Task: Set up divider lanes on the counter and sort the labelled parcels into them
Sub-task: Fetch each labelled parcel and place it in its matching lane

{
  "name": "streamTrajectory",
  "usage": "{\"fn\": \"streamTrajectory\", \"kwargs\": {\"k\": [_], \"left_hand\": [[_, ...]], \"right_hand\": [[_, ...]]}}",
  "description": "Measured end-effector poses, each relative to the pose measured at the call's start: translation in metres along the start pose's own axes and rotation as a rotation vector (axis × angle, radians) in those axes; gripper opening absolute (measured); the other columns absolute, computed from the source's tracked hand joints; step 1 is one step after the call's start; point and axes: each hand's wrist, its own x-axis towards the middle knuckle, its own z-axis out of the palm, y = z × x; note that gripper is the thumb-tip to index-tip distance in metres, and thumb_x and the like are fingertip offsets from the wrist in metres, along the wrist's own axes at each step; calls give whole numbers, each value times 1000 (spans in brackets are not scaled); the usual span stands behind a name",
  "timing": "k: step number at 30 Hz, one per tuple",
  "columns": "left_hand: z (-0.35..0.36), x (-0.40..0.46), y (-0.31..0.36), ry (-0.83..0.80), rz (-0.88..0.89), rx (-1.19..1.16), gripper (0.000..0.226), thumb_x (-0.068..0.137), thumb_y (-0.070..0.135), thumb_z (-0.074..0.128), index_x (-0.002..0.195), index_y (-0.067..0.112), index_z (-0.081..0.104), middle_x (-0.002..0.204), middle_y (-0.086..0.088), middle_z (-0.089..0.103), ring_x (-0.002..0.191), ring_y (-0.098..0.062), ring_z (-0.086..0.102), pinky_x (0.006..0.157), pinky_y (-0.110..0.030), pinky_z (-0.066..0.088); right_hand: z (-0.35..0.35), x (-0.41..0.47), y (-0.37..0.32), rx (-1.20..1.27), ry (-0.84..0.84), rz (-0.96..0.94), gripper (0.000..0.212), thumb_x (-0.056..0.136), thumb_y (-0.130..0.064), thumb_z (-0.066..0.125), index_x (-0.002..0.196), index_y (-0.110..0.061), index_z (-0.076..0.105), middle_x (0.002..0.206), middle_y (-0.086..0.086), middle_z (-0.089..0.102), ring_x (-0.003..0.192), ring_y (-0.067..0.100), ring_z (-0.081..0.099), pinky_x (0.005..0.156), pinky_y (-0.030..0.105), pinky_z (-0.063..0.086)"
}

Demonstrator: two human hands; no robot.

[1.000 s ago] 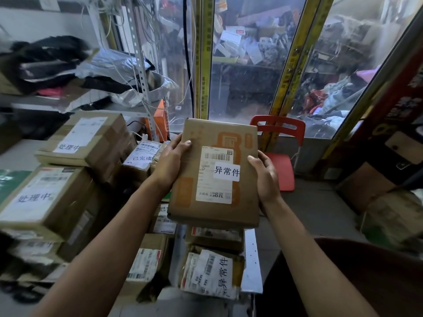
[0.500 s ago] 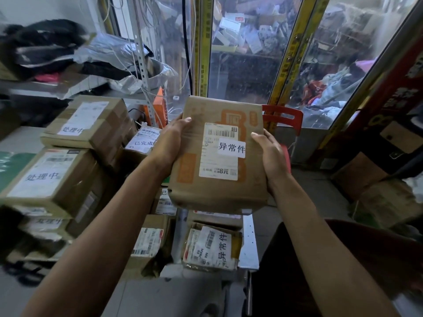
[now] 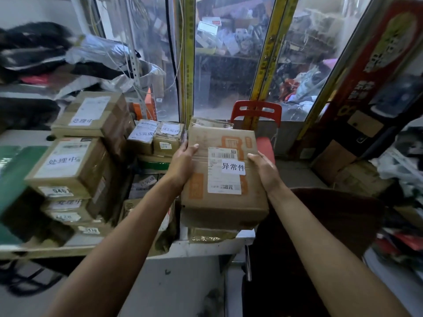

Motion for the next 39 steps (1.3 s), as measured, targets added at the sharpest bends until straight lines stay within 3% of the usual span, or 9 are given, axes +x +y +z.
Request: {"fn": "streamTrajectory", "kwargs": {"k": [5, 9, 13, 16, 21, 26, 31, 36, 39], "left_hand": [[-5, 0, -3, -3, -4, -3, 59, 98, 46, 52, 153, 29, 39, 123, -11, 70, 102, -30, 74, 88, -56, 60], [-8, -1, -3, -8, 3, 15, 56, 100, 42, 51, 153, 28, 41, 121, -10, 70, 104, -31, 73, 89, -56, 60], [-10, -1, -3, 12, 14, 38, 56, 101, 39, 53, 154, 26, 40, 124, -9, 69, 104, -28, 72, 82, -46, 62], [-12, -7, -2, 59, 44, 81, 60, 102, 38, 54, 158, 27, 34, 134, -8, 63, 109, -25, 67, 79, -40, 59], [-26, -29, -2, 57, 87, 158, 58, 102, 35, 54, 157, 25, 37, 149, -3, 51, 132, -26, 50, 108, -46, 45], [-44, -50, -3, 101, 128, 165, 44, 104, 25, 53, 147, 18, 50, 136, -2, 59, 128, -21, 54, 109, -41, 43], [-70, -74, -3, 138, 149, 155, 32, 104, 24, 54, 135, 18, 60, 119, -2, 68, 113, -17, 63, 94, -37, 52], [-120, -121, 4, 212, 245, 198, 19, 105, 24, 53, 120, 20, 65, 116, -5, 71, 107, -17, 68, 86, -34, 57], [-176, -168, 14, 386, 335, 265, 21, 104, 23, 54, 119, 17, 67, 108, -1, 73, 102, -15, 69, 80, -27, 52]], "right_hand": [[-1, 5, 3, -50, -50, 40, 45, 91, -35, 59, 130, -12, 63, 121, 19, 72, 113, 43, 67, 102, 59, 51], [0, 4, 2, -125, -5, 47, 40, 101, -32, 54, 136, -14, 57, 119, 16, 72, 103, 35, 73, 93, 50, 59], [0, 4, -1, -466, 217, -49, 68, 96, -42, 63, 155, -25, 33, 138, 1, 51, 117, 23, 62, 95, 45, 58], [7, 0, -5, -679, 292, -231, 60, 94, -40, 66, 146, -28, 41, 126, -5, 43, 116, 21, 60, 87, 44, 61], [24, -10, -10, -784, 328, -256, 52, 92, -38, 70, 137, -25, 47, 117, -4, 40, 114, 23, 58, 86, 44, 61], [40, -34, -5, -997, 455, -445, 49, 90, -37, 70, 133, -21, 53, 133, 7, 47, 120, 24, 45, 100, 43, 49], [81, -65, -8, -1125, 378, -609, 36, 92, -31, 69, 125, -20, 64, 127, 4, 56, 119, 23, 48, 97, 33, 46], [162, -98, -14, -1039, 101, -693, 13, 95, -23, 65, 108, -19, 69, 103, -4, 64, 95, 14, 62, 72, 22, 46], [240, -120, -16, -996, -104, -790, 16, 95, -27, 65, 109, -20, 70, 102, -4, 69, 92, 14, 64, 75, 30, 53]]}}
